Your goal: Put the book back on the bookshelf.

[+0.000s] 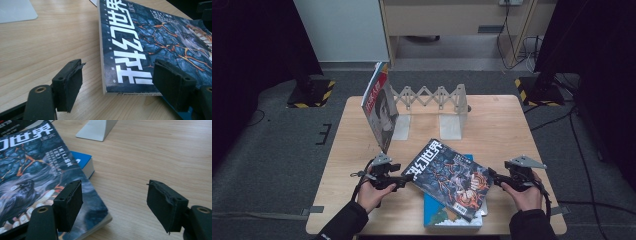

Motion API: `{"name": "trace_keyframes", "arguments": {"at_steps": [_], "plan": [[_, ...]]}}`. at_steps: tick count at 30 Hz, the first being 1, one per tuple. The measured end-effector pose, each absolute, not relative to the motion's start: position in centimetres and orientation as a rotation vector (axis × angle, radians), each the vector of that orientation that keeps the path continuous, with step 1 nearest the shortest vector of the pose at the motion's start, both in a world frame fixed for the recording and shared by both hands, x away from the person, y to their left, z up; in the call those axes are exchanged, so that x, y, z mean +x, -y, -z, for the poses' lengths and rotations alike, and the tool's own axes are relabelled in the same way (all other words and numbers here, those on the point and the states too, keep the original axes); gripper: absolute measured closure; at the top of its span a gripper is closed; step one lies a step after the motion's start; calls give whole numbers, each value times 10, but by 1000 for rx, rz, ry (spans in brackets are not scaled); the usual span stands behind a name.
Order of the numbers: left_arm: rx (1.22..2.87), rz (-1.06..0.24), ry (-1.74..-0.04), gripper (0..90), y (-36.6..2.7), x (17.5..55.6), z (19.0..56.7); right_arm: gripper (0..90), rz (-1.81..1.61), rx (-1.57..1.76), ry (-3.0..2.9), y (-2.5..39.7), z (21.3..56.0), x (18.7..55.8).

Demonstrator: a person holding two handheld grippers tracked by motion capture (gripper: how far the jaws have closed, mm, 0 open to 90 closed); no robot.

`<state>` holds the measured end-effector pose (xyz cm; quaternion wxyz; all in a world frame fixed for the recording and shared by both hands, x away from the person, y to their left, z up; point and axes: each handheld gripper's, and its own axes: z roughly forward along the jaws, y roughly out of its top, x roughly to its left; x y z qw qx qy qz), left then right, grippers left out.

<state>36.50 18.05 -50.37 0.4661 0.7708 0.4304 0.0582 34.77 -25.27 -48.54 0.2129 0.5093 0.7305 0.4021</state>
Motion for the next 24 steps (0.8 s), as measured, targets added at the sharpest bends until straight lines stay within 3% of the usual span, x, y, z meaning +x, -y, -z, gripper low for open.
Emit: {"name": "trace_keyframes", "arguments": {"at_steps": [24], "plan": [[1829, 93, -1072, 197, -162, 377, 523, 277, -1141, 1389, -2145, 231, 496, 349]]}}
